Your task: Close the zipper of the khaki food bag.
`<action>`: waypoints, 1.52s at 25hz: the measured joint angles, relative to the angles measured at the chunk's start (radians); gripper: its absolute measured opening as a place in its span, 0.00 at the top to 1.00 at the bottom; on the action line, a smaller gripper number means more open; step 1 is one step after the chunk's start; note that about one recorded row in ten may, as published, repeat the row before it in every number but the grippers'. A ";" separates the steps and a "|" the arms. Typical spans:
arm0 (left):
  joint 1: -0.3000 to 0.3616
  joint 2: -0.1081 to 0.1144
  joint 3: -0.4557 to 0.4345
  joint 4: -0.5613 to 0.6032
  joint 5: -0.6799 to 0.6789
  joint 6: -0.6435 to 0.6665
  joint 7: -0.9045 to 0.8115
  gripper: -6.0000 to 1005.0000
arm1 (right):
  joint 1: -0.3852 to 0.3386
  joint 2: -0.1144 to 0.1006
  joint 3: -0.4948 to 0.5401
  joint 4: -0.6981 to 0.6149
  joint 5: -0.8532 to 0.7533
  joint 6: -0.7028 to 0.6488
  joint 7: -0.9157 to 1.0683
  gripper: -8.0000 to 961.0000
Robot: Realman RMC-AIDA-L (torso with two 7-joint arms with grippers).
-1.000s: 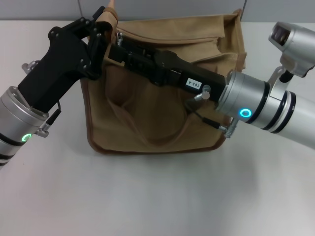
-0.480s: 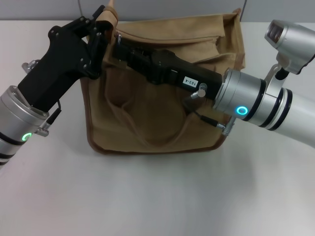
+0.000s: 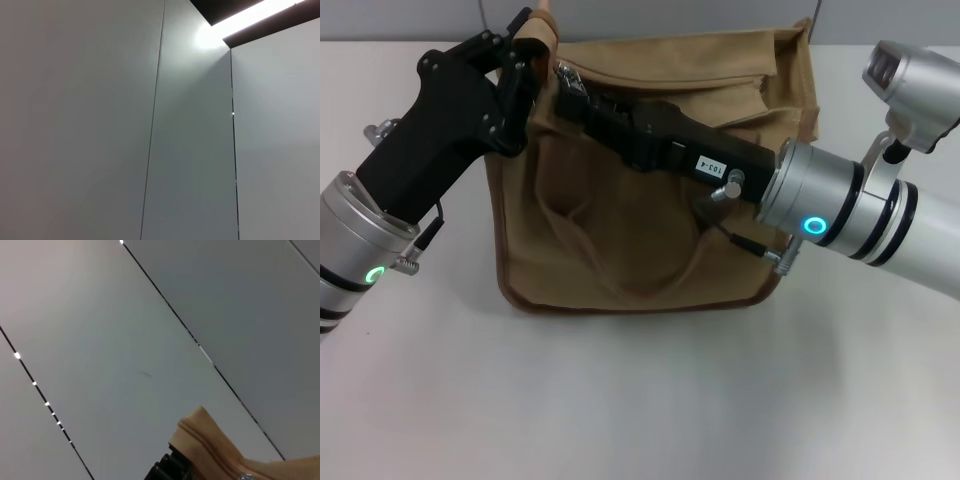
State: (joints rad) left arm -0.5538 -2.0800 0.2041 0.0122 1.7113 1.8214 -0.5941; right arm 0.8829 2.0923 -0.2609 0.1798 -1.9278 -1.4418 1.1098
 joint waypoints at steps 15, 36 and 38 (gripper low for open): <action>0.001 0.000 0.000 0.000 -0.003 -0.005 0.001 0.95 | -0.049 0.000 0.027 -0.010 0.000 -0.011 -0.039 0.99; 0.063 0.008 -0.094 0.026 -0.005 -0.010 -0.006 0.95 | -0.248 -0.009 0.070 -0.198 0.006 -0.096 0.062 0.92; 0.066 0.008 -0.101 0.027 -0.005 -0.012 -0.007 0.95 | -0.302 -0.009 0.112 -0.250 0.006 -0.111 0.090 0.92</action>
State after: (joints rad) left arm -0.4880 -2.0716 0.1033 0.0394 1.7060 1.8089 -0.6013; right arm 0.5809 2.0831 -0.1484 -0.0698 -1.9215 -1.5523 1.2000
